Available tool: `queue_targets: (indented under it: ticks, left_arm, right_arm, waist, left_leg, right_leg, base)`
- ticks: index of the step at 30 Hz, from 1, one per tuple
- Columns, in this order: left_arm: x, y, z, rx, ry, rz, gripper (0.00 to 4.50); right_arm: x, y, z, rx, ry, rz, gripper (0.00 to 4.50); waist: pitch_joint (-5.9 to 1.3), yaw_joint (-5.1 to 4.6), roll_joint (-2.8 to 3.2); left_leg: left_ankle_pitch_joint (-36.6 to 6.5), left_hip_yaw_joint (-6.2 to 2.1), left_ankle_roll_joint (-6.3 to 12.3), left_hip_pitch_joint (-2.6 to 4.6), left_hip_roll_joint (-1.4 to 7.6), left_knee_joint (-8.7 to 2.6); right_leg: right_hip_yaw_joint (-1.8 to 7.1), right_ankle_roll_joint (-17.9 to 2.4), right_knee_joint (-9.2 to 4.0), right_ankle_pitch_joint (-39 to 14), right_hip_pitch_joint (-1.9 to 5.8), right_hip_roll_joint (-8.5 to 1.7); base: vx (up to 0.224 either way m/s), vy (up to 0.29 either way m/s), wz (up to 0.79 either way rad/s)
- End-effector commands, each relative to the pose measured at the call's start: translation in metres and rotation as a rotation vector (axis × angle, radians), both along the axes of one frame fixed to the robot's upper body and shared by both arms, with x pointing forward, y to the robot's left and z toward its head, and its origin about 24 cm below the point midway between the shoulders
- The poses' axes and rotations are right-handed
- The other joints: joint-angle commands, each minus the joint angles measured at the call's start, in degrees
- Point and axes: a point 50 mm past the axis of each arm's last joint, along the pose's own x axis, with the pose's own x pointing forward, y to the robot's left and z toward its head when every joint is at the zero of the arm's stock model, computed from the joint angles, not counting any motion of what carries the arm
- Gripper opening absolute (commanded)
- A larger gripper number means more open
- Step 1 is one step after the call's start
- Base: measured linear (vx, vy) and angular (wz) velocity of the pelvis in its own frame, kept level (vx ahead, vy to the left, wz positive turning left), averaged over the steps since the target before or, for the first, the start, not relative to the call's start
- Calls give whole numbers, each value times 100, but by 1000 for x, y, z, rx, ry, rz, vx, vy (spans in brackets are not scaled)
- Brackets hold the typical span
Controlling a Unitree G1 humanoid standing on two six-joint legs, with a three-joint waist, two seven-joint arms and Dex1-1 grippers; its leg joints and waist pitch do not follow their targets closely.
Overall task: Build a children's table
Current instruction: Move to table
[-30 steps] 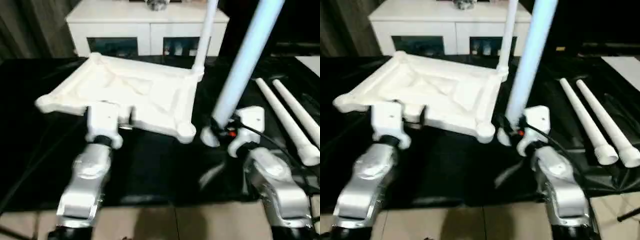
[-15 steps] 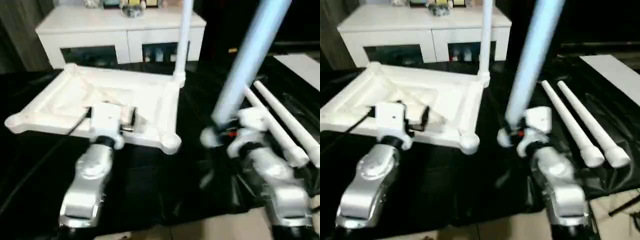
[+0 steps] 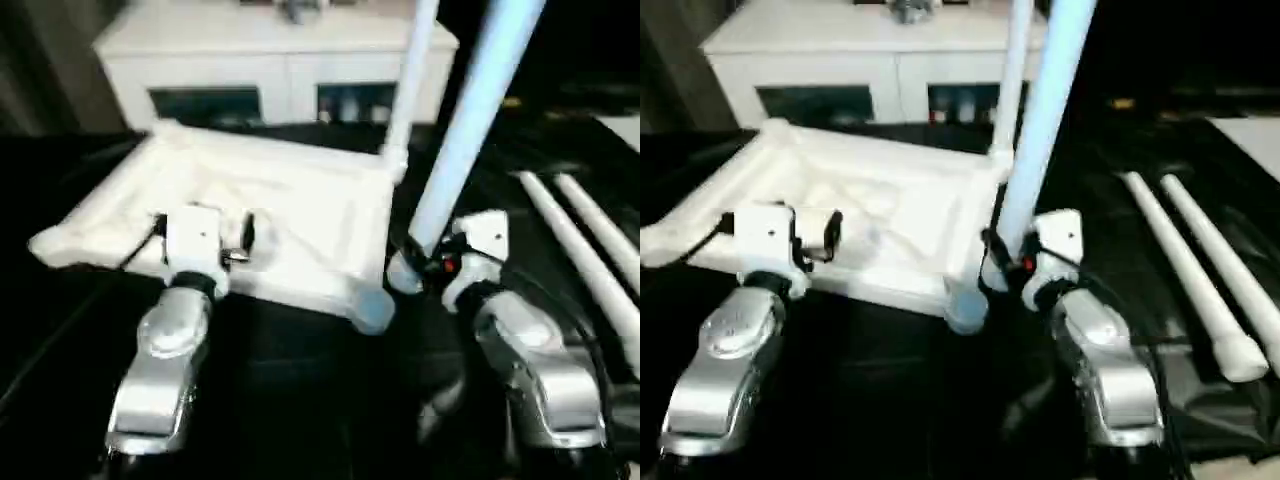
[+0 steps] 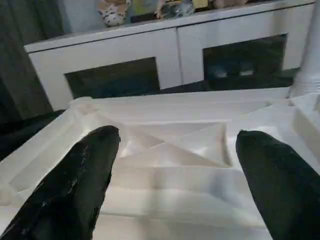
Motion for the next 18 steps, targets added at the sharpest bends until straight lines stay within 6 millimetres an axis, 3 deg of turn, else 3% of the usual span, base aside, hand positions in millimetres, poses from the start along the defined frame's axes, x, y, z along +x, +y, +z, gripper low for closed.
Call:
queue_targets:
  ticks: [1, 2, 3, 4, 5, 6, 7, 8, 9, 10, 11, 12, 13, 14, 15, 16, 17, 18]
  left_arm:
    - [0, -9, 2, -3, -7, -38, 424]
    - [0, -10, 2, -3, -6, -42, 424]
    - [0, -10, 2, -3, -5, -46, 424]
    - [0, -10, 2, -3, -4, -48, 424]
    - [0, -11, 1, -3, -3, -52, 424]
    - [0, -11, 1, -4, -3, -53, 424]
    - [0, -11, 1, -4, -3, -56, 424]
    - [0, -11, 1, -4, -2, -58, 424]
    - [0, -11, 1, -6, -1, -59, 424]
    - [0, -11, 1, -7, 0, -59, 424]
    - [0, -12, 1, -8, 0, -61, 424]
    - [0, -12, 1, -9, 1, -62, 424]
    - [0, -12, 1, -9, 1, -62, 424]
    - [0, -12, 0, -13, 1, -65, 424]
    - [0, -13, 0, -16, 1, -66, 424]
    - [0, -13, 0, -17, 1, -66, 424]
    - [-1, -13, 0, -17, 2, -65, 424]
    - [-1, -13, 0, -19, 2, -65, 424]
  right_arm:
    - [0, -11, 5, -18, -27, -44, 185]
    - [-1, -11, 5, -18, -28, -43, 185]
    - [-1, -11, 4, -18, -28, -43, 185]
    - [-1, -11, 4, -18, -28, -43, 185]
    - [-1, -11, 4, -18, -27, -42, 185]
    - [-1, -11, 4, -18, -27, -42, 185]
    - [-1, -10, 4, -17, -27, -41, 185]
    - [-2, -10, 4, -17, -27, -40, 185]
    - [-2, -10, 4, -17, -28, -39, 185]
    - [-2, -10, 4, -18, -28, -38, 185]
    - [-2, -10, 3, -16, -14, -34, 185]
    - [-2, -10, 3, -13, -9, -32, 185]
    - [-2, -10, 3, -13, -9, -32, 185]
    - [-2, -11, 2, -11, -5, -32, 185]
    - [-2, -11, 3, -10, -6, -31, 185]
    - [-2, -11, 3, -10, -9, -30, 185]
    - [-2, -11, 3, -11, -12, -28, 185]
    - [-2, -11, 4, -15, -16, -26, 185]
  waist:
    - [-269, 175, -243]
    - [-301, 307, -226]
    - [-244, 339, -150]
    - [-206, 326, -132]
    - [-188, 282, -4]
    - [-206, 237, 59]
    - [-180, 119, 197]
    - [-250, -51, 248]
    - [-279, -183, 338]
    - [-288, -238, 342]
    - [-272, -286, 303]
    - [-248, -343, 262]
    - [-247, -338, 166]
    - [-239, -314, 151]
    - [-249, -108, -44]
    - [-352, 13, -121]
    - [-340, 239, -72]
    - [-290, 251, -82]
  left_leg:
    - [-767, 88, 1298, -136, 219, 19]
    - [-393, 49, 839, -381, 331, 375]
    - [-7, -12, 467, -472, 409, 363]
    - [57, -4, 386, -481, 463, 283]
    - [56, 42, 307, -326, 558, -51]
    - [-2, 104, 261, -213, 608, -237]
    - [-1008, 43, 200, 10, 823, -527]
    - [-1931, -152, 145, 321, 989, -673]
    - [-2253, -344, 255, 540, 1106, -769]
    - [-2206, -424, 403, 591, 1139, -797]
    - [-2009, -464, 784, 623, 1125, -798]
    - [-1931, -163, 687, 761, 1193, -733]
    - [-1853, -88, 549, 718, 1169, -720]
    - [-1867, 134, 248, 733, 1134, -696]
    - [-1643, 638, -259, 385, 608, -470]
    - [-1246, 668, -294, 142, 398, -277]
    - [-772, 492, -323, -78, 444, 46]
    - [-558, 375, -384, -248, 471, 127]
  right_leg:
    - [744, -266, -977, -895, 586, -758]
    - [963, -829, -1074, -1549, 866, -1042]
    - [804, -1166, -1047, -1842, 874, -944]
    - [725, -1339, -1066, -1891, 848, -866]
    - [457, -1530, -1057, -2044, 746, -570]
    - [298, -1537, -1048, -2049, 709, -409]
    - [68, -1412, -902, -2010, 536, -151]
    - [-23, -1388, -681, -1582, 395, -37]
    - [-115, -1290, -456, -744, 222, -1]
    - [-143, -1167, -373, -453, 185, -9]
    - [-156, -881, -317, -168, 113, -52]
    - [-76, -886, -413, -71, 10, -167]
    - [-57, -956, -434, 8, 76, -204]
    - [17, -1057, -524, -54, 92, -202]
    - [471, -1486, -825, -212, 536, -178]
    - [766, -1541, -854, -163, 903, -132]
    - [1214, -1762, -1024, -448, 1058, -405]
    - [1322, -1830, -1037, -439, 1130, -385]
  base:
    - [23, -76, 12]
    - [29, -55, 7]
    - [29, -55, 7]
    - [0, 0, 0]
    - [0, 0, 0]
    - [0, 0, 0]
    - [35, 84, 4]
    - [35, 92, 8]
    - [35, 92, 8]
    - [43, 83, 8]
    - [55, 67, 5]
    - [55, 67, 5]
    - [64, 43, -13]
    - [63, 13, -42]
    - [63, 13, -42]
    - [77, 2, -53]
    - [85, 9, -56]
    - [85, 9, -56]
